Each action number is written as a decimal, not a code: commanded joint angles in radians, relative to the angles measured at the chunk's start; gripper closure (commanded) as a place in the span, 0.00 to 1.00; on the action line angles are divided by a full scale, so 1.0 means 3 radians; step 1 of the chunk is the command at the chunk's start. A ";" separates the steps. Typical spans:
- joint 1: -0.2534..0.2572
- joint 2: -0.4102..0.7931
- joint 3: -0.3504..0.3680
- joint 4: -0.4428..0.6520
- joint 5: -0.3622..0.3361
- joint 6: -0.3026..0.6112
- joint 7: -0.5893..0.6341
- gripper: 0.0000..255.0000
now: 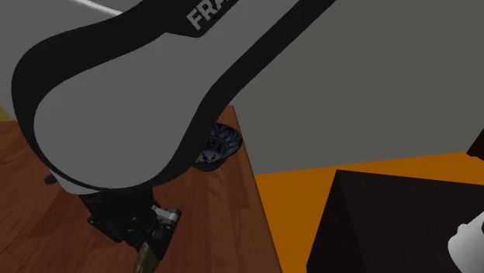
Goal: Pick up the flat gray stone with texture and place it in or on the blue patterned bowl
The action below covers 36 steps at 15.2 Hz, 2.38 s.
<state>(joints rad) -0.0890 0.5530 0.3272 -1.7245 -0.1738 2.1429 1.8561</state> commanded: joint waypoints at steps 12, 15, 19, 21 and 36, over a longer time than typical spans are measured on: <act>-0.0046 -0.0307 0.0065 0.0149 0.0114 -0.0444 -0.0064 1.00; -0.0052 -0.0363 0.0077 0.0206 0.0136 -0.0553 -0.0076 1.00; -0.0058 -0.0430 0.0090 0.0293 0.0163 -0.0703 -0.0090 1.00; -0.0060 -0.0460 0.0095 0.0341 0.0175 -0.0780 -0.0096 1.00; -0.0673 -0.0679 -0.0156 0.0178 0.0247 -0.0808 -0.0958 1.00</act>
<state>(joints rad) -0.2787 0.3376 0.2883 -1.6860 -0.0967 1.9034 1.5900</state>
